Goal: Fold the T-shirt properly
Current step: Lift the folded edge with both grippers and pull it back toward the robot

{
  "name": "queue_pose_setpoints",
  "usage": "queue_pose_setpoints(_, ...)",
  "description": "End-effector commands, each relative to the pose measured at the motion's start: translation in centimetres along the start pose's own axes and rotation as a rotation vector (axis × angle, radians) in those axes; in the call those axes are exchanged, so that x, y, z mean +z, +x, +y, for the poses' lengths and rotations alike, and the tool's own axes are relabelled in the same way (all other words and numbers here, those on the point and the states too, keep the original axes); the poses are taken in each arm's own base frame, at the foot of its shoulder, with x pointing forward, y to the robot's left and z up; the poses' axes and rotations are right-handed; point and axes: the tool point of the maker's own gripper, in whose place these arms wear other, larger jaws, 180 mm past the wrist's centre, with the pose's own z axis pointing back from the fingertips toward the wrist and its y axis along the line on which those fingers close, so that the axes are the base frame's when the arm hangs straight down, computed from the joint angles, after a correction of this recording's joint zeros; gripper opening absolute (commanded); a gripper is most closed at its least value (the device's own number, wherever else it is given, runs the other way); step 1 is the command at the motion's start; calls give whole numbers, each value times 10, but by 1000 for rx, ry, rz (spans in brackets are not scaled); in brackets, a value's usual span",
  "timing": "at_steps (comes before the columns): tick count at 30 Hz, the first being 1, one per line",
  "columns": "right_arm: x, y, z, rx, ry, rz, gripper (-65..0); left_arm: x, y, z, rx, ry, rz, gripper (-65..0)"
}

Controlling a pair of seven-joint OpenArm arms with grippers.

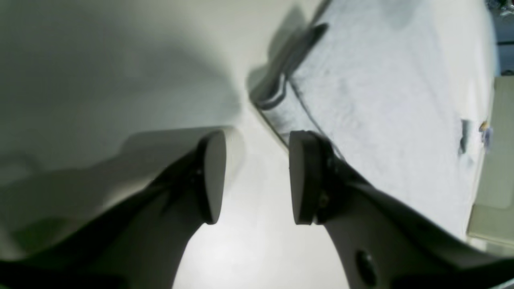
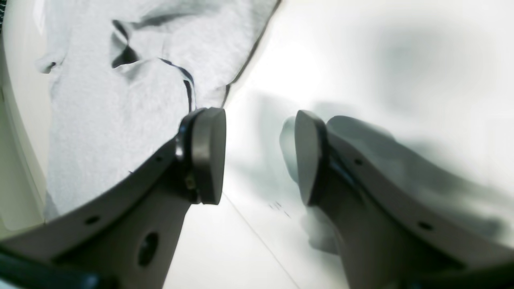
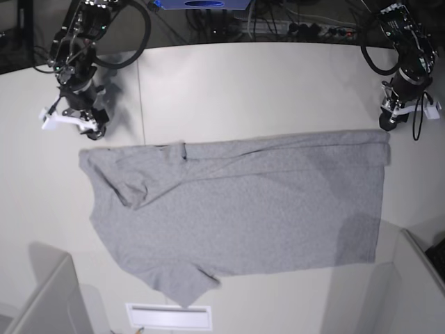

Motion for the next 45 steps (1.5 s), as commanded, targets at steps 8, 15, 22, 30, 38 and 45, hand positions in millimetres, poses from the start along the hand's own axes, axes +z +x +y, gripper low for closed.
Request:
queue_pose_setpoints(8,2,9,9,9,29,-29,-386,-21,-5,-17,-11,-41,35,-304)
queue_pose_setpoints(15,2,10,8,6,27,-32,-386,-25,-8,-11,16,-29,46,-296)
queue_pose_setpoints(22,3,11,7,5,26,-33,-386,-25,-8,-9,18,-23,45,-375)
queue_pose_setpoints(30,3,11,7,5,26,-33,-386,-30,-16,2,53,-2,69,-393)
queue_pose_setpoints(38,0,15,13,3,37,-42,-386,-30,-17,3,54,-2,70,-410)
queue_pose_setpoints(45,-35,15,10,-29,11,2,-386,-30,-17,3,55,1,70,-650)
